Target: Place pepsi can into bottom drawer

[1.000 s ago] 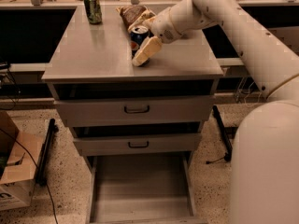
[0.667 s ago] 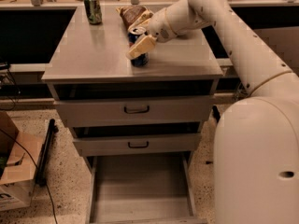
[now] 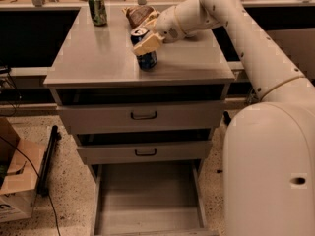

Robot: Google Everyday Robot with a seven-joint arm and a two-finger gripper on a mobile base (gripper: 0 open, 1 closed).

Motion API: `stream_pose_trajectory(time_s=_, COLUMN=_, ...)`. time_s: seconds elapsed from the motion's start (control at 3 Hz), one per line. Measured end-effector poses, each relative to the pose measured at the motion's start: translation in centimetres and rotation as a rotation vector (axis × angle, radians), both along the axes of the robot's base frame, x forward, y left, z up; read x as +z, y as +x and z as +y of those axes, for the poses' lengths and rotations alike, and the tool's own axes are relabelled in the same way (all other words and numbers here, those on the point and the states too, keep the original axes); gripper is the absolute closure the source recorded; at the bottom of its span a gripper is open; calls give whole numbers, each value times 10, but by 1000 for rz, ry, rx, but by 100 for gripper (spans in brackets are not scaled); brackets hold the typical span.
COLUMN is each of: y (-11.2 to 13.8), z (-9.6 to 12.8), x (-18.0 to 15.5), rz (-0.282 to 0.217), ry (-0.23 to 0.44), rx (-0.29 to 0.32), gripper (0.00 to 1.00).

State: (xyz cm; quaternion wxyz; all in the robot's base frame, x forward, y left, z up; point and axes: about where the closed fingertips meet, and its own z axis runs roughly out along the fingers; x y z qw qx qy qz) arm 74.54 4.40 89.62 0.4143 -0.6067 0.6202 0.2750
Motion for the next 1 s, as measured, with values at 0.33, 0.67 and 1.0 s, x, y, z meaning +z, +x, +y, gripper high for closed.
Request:
stream_pose_trajectory(time_s=0.33, y=-39, z=-17, x=33, rz=-130, ry=-41, rx=19, gripper=100)
stream_pose_trajectory(time_s=0.67, y=-91, z=-38, x=67, rz=-273, ry=-77, rx=15, gripper=100)
stream_pose_trajectory(time_s=1.0, y=-140, z=-48, x=73, rz=-305, ry=-36, rx=-26, gripper=100)
